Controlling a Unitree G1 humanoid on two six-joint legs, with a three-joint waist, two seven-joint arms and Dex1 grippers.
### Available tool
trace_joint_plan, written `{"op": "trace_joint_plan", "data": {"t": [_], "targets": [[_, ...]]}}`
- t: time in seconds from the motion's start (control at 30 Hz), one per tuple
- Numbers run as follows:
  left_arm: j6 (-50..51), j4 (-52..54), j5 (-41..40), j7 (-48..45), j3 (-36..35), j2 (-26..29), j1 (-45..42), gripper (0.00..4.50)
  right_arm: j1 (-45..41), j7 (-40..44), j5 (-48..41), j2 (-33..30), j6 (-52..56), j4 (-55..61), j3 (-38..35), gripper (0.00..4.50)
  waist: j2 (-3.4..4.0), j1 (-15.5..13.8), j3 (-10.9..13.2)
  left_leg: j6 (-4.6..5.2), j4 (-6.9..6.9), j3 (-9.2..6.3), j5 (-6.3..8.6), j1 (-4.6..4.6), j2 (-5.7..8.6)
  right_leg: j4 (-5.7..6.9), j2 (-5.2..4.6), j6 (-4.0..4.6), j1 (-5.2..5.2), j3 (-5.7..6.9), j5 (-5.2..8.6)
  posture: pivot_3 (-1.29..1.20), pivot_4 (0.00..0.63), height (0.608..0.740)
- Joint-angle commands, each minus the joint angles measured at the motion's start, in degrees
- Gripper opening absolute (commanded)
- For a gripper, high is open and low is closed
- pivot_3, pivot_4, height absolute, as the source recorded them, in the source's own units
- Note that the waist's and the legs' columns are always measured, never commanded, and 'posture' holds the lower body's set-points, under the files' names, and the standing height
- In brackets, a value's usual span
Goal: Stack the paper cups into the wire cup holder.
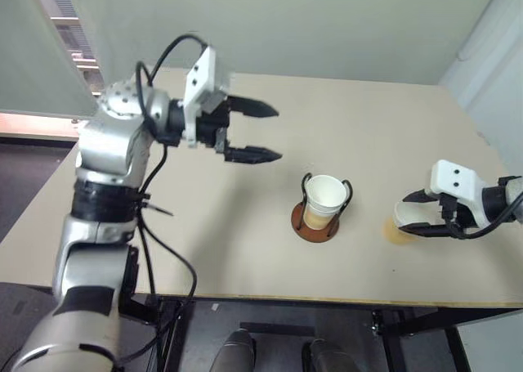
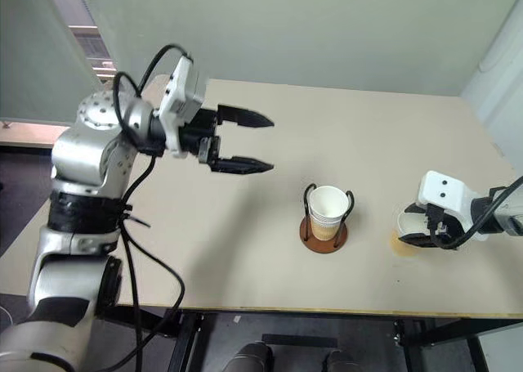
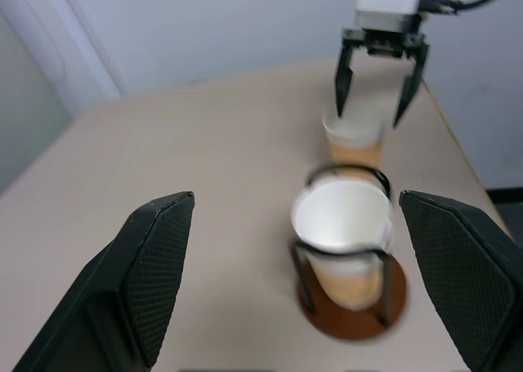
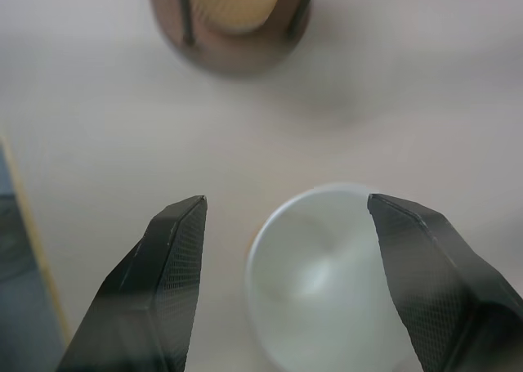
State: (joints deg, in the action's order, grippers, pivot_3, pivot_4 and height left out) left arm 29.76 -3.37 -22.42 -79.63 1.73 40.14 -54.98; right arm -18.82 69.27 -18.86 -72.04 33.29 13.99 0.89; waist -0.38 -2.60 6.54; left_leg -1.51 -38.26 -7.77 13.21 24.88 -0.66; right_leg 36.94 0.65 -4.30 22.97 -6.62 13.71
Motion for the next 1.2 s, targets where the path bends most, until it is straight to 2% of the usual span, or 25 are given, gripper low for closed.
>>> {"op": "trace_joint_plan", "data": {"t": [0.03, 0.17, 0.33, 0.43, 0.7, 0.83, 0.93, 1.1, 1.2], "targets": [[1.28, 5.96, -2.72, -0.25, -3.38, 4.46, 2.4, 4.33, -2.14, 1.34, 2.32, -0.78, -0.08, -0.83, 1.8, 3.26, 0.0, 0.03, 0.0, 0.0, 0.02, 0.01, 0.0, 0.0, -0.02, 0.01, 0.01, 0.03, 0.05, 0.0, -0.02, 0.0, 0.15, 0.74], [0.64, 7.32, -3.11, -1.05, -3.38, 8.11, 4.82, 4.33, -3.36, 2.04, 6.65, -0.07, -3.18, -3.89, 5.41, 3.26, 0.0, -0.06, 0.0, 0.0, 0.03, 0.01, -0.02, -0.08, -0.06, 0.02, 0.0, 0.11, 0.01, 0.01, -0.05, 0.0, 0.15, 0.74], [-0.2, 6.74, -3.52, -1.95, -2.72, 9.83, 4.67, 4.33, -5.73, 2.67, 9.14, 1.83, -3.16, -6.3, 7.99, 3.26, 0.0, 0.16, 0.0, 0.01, 0.11, 0.05, -0.02, -0.26, -0.08, 0.05, -0.02, 0.22, -0.06, -0.02, -0.1, 0.0, 0.15, 0.74], [-0.71, 6.2, -3.42, -2.52, -2.42, 10.19, 4.49, 4.36, -6.8, 2.87, 10.28, 2.79, -3.5, -7.27, 8.85, 2.7, 0.0, 0.33, 0.0, 0.01, 0.19, 0.05, -0.02, -0.3, -0.12, 0.06, -0.01, 0.3, -0.06, -0.03, -0.09, 0.0, 0.15, 0.74], [-1.83, 4.41, -3.09, -3.77, -1.77, 11.2, 3.72, 4.36, -6.32, 4.44, 10.31, 2.41, -3.18, -6.51, 7.45, 0.05, 0.01, 0.69, 0.0, 0.01, 0.3, 0.05, -0.01, -0.29, -0.14, 0.04, -0.01, 0.38, -0.02, -0.04, -0.04, 0.0, 0.15, 0.74], [-1.44, 4.65, -3.51, -4.1, -1.82, 11.41, 4.1, 4.36, -7.74, 7.41, 7.82, -0.08, -2.4, -5.04, 4.53, 0.05, 0.03, 0.69, 0.01, 0.01, 0.3, 0.05, -0.01, -0.28, -0.14, 0.03, -0.01, 0.39, -0.02, -0.09, -0.03, 0.0, 0.15, 0.74], [-0.36, 6.07, -4.37, -4.67, -1.87, 11.94, 5.78, 4.36, -16.56, 11.4, 3.78, -1.36, -0.14, -3.58, 2.55, 0.05, 0.1, 0.97, 0.05, 0.01, 0.32, 0.09, -0.01, -0.25, -0.14, 0.04, -0.01, 0.42, 0.03, -0.16, -0.02, 0.0, 0.15, 0.74], [0.11, 7.47, -5.09, -4.64, -1.25, 12.05, 7.14, 4.36, -35.32, 18.46, 1.75, 2.52, 2.04, -0.46, 8.65, 0.05, 0.21, 1.92, 0.06, 0.01, 0.42, 0.14, -0.01, -0.29, -0.24, 0.08, 0.08, 0.58, 0.13, -0.12, 0.05, 0.0, 0.15, 0.74], [0.02, 7.37, -4.91, -4.89, -0.68, 11.92, 6.63, 4.36, -42.22, 21.05, 2.91, 7.22, 1.33, -0.18, 13.14, 0.05, 0.18, 2.21, 0.04, 0.01, 0.56, 0.05, -0.01, -0.32, -0.35, 0.09, 0.17, 0.77, 0.18, -0.04, 0.1, 0.0, 0.15, 0.74]]}}
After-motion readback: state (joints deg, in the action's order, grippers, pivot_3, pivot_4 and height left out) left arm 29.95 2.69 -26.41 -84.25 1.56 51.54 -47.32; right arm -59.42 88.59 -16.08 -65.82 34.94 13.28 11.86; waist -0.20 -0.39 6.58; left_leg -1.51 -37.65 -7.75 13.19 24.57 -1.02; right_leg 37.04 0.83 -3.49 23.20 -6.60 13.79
